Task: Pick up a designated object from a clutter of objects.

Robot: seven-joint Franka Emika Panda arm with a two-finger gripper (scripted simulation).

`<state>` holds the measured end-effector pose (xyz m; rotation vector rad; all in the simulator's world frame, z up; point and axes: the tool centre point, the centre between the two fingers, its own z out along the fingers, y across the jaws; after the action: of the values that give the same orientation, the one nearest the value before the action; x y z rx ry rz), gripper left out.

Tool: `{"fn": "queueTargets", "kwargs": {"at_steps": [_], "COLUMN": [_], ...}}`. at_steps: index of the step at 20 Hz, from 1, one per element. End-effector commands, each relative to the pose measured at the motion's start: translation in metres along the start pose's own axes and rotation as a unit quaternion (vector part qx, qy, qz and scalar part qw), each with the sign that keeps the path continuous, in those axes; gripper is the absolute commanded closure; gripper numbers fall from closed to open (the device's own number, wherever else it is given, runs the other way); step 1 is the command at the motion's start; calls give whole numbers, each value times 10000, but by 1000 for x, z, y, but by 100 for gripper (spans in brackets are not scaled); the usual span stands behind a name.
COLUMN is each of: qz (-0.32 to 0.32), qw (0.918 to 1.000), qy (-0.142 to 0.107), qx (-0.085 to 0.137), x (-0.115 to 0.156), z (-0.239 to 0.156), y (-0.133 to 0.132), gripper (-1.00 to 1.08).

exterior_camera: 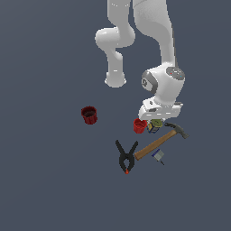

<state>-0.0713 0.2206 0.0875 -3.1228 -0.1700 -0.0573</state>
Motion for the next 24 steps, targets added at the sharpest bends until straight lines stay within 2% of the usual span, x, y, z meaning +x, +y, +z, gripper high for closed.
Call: {"fn": "queueTargets", "kwargs": {"at_steps": [1,9,24], "qz": [4,11,31], "qw": [10000,10000,9999], "qy": [14,-16,-96], "qx": [2,-4,7], "x": [-1,-15,-53], "z": [-9,-47,-157], "y": [7,43,143], "gripper": [108,108,108]}}
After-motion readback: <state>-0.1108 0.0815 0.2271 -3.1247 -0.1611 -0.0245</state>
